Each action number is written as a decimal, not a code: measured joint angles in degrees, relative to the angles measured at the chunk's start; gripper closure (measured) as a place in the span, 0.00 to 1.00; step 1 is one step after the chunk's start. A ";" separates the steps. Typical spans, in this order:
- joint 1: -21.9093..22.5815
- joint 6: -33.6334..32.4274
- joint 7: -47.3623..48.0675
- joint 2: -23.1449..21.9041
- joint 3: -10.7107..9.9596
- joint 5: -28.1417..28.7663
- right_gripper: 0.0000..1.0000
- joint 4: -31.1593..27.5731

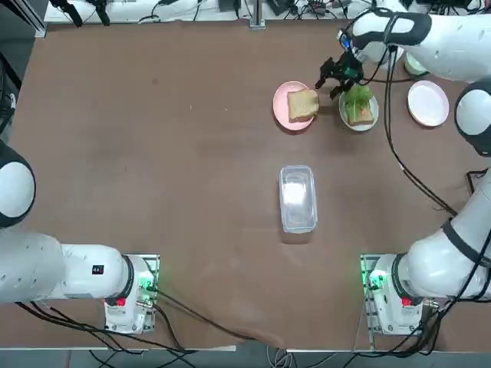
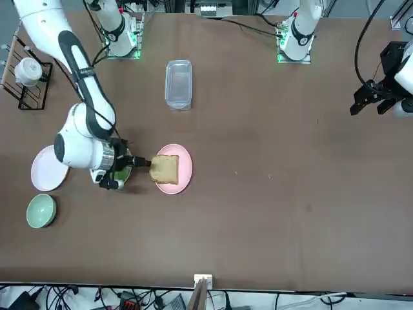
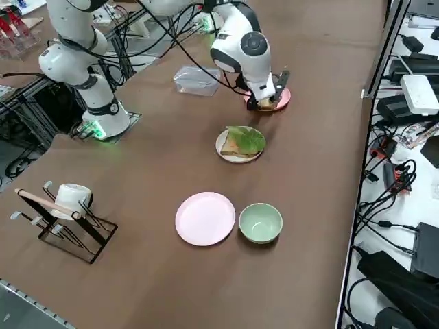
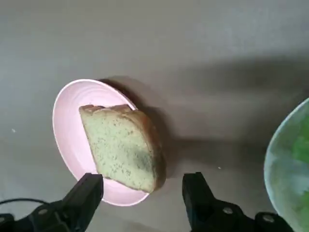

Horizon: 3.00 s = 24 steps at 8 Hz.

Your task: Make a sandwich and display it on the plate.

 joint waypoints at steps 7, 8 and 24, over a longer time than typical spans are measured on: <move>1.44 8.53 -0.04 2.24 -0.12 0.48 0.07 -2.30; 1.52 8.99 -0.05 2.51 -0.13 0.90 0.09 -2.30; 3.28 10.07 -0.88 2.28 -0.10 1.83 0.92 -2.15</move>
